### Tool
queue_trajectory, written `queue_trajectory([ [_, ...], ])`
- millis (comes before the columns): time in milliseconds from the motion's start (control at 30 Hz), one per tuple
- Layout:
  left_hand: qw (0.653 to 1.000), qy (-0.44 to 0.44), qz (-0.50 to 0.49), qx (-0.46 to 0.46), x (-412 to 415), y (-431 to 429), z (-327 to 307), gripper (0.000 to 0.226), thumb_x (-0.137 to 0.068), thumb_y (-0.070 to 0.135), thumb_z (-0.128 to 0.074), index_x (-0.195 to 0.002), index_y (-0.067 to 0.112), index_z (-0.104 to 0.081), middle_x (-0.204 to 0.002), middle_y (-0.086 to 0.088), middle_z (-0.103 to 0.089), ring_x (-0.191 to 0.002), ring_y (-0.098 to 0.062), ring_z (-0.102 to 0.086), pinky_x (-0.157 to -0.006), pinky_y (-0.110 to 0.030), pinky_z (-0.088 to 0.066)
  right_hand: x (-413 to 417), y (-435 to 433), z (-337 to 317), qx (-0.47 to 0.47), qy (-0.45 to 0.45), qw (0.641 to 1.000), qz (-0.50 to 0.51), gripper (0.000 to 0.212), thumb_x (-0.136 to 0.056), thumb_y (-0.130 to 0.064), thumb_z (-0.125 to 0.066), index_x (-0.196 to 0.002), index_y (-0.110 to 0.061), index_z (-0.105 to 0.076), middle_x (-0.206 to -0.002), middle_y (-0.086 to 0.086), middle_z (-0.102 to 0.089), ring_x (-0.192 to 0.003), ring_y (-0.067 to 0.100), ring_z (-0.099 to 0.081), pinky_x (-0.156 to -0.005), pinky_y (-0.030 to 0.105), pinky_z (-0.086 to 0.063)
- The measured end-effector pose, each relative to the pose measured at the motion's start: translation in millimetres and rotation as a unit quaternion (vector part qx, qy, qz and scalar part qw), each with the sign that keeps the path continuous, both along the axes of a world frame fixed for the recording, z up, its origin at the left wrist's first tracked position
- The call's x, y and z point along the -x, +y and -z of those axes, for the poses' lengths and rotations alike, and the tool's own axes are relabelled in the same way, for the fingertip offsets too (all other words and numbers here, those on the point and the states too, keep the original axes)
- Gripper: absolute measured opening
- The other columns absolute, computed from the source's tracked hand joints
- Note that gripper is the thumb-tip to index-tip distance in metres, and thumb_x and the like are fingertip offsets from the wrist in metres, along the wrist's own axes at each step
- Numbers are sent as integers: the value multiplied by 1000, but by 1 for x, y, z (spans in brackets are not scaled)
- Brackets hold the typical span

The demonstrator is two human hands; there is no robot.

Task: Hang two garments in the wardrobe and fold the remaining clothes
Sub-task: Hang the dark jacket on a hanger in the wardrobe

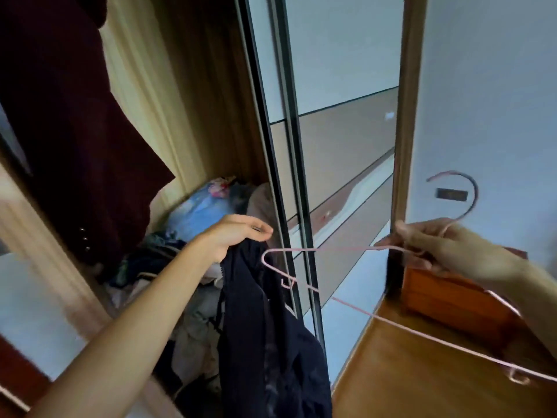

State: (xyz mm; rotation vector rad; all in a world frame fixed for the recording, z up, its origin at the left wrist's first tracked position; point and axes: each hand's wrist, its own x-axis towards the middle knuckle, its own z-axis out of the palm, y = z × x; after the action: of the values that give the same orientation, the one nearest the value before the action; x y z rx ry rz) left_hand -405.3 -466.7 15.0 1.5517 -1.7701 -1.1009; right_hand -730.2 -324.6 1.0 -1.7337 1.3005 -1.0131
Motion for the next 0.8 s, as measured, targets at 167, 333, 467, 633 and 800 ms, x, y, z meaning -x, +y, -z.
queue_trajectory([
  [167,991,-27,131,20,45,35,6,15,-82,4,-77,-80,19,-74,-101,-5,-72,-97,-10,-61,-84,-9,-44,-35,17,50,2,9,999,37,38,-98,-47,-46,-92,-29,-78,-56,2,-54,-54,20,-42,-58,31,-38],
  [333,982,-22,184,27,96,74,3,10,-82,12,-80,-87,17,-73,-97,3,-72,-98,-5,-64,-80,-9,-47,-73,22,84,30,-19,993,117,30,-103,-42,-44,-121,-20,-55,-58,8,-63,-46,3,-52,-60,19,-41],
  [467,981,86,174,-3,127,109,4,15,-81,14,-79,-93,14,-70,-82,5,-72,-74,-7,-67,-70,-11,-51,-100,26,97,74,-126,976,160,20,-104,-45,-32,-118,-33,-40,-71,13,-67,-63,21,-65,-67,36,-53],
  [633,984,51,169,29,107,125,0,34,-81,31,-81,-114,29,-70,-120,9,-68,-114,-3,-61,-100,-18,-45,-80,23,99,96,-248,939,217,53,-102,-59,-26,-120,-17,-53,-47,-3,-46,-45,13,-46,-51,30,-36],
  [800,821,-372,157,404,95,133,17,34,-88,55,-63,-119,41,-64,-98,11,-63,-98,-15,-60,-72,-33,-44,-55,40,83,156,-254,936,188,47,-104,-46,-25,-128,-18,-54,-49,23,-42,-45,21,-41,-47,25,-33],
])
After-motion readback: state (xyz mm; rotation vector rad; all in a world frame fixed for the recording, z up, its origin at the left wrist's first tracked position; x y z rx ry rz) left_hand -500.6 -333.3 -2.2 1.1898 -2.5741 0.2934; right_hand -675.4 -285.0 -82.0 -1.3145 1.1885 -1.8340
